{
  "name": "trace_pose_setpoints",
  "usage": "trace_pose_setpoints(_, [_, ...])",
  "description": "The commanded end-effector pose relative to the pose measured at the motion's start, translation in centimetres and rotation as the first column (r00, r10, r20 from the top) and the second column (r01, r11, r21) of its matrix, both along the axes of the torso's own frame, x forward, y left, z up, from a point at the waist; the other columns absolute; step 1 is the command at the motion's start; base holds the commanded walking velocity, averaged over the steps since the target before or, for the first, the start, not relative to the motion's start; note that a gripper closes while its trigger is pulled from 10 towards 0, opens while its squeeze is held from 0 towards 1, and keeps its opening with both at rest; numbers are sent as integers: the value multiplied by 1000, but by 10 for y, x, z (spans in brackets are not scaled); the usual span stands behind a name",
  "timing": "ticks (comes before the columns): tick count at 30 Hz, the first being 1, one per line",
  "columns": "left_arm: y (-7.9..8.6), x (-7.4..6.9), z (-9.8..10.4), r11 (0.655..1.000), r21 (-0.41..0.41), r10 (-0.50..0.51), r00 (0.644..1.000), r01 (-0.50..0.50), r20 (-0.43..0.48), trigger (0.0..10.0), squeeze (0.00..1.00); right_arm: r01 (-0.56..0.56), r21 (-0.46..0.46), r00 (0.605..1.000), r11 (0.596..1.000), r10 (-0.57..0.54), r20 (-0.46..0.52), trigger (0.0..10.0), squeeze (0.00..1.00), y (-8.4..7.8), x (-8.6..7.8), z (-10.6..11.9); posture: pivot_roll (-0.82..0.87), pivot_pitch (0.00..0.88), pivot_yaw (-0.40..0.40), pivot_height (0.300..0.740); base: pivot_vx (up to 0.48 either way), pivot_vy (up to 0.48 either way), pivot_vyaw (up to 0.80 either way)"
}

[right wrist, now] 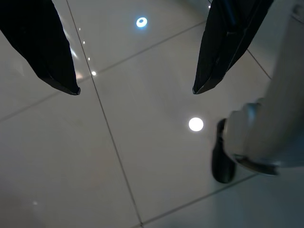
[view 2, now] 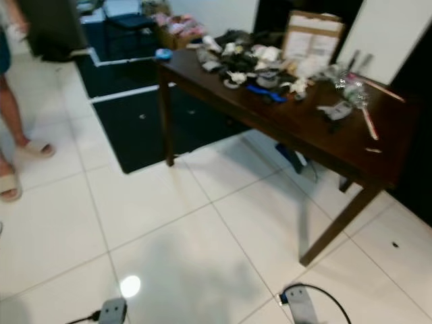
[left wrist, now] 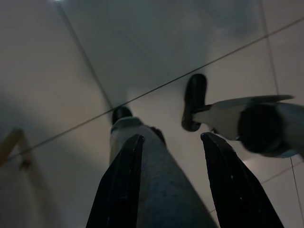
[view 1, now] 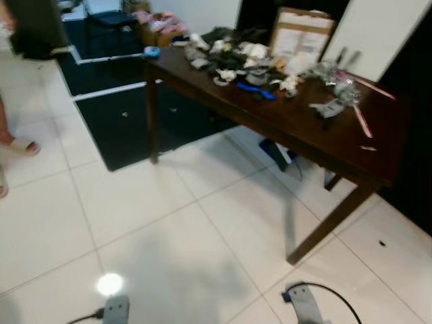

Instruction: Picking trash to rubbish bin

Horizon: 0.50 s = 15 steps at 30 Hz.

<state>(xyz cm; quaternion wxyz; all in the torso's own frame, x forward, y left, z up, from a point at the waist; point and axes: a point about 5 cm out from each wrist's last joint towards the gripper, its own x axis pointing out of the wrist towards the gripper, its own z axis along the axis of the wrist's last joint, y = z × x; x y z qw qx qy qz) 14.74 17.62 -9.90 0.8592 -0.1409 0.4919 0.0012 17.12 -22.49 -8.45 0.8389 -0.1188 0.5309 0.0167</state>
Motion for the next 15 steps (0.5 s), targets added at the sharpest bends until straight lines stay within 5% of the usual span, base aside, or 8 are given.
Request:
trace_pose_setpoints(1, [-1, -9, -4, 1000, 8, -3, 1000, 3, -26, 10000, 0, -3, -10, 1000, 1000, 3, -18, 10000, 0, -1, -5, -2, 60, 87, -70, 740, 0, 0, -763])
trace_pose_setpoints(9, [14, -9, -2, 995, 96, -8, 1000, 10, -21, 10000, 0, -17, -19, 1000, 1000, 17, -25, 10000, 0, 0, -8, -3, 62, 91, -69, 740, 0, 0, -765])
trace_pose_setpoints(11, [46, -2, 6, 957, 287, -41, 999, 39, 2, 10000, 0, -22, -24, 999, 999, 21, -25, 10000, 0, 0, -7, -3, 66, 94, -74, 740, 0, 0, -766])
trace_pose_setpoints(12, [46, -2, 6, 957, 287, -41, 999, 39, 2, 10000, 0, -22, -24, 999, 999, 21, -25, 10000, 0, 0, -7, -3, 66, 94, -74, 740, 0, 0, -769])
trace_pose_setpoints(15, [83, 25, 28, 921, 384, 17, 992, -63, 121, 10000, 0, -28, -30, 999, 999, 27, -24, 10000, 0, -1, -6, -3, 84, 95, -78, 740, 0, 0, -769])
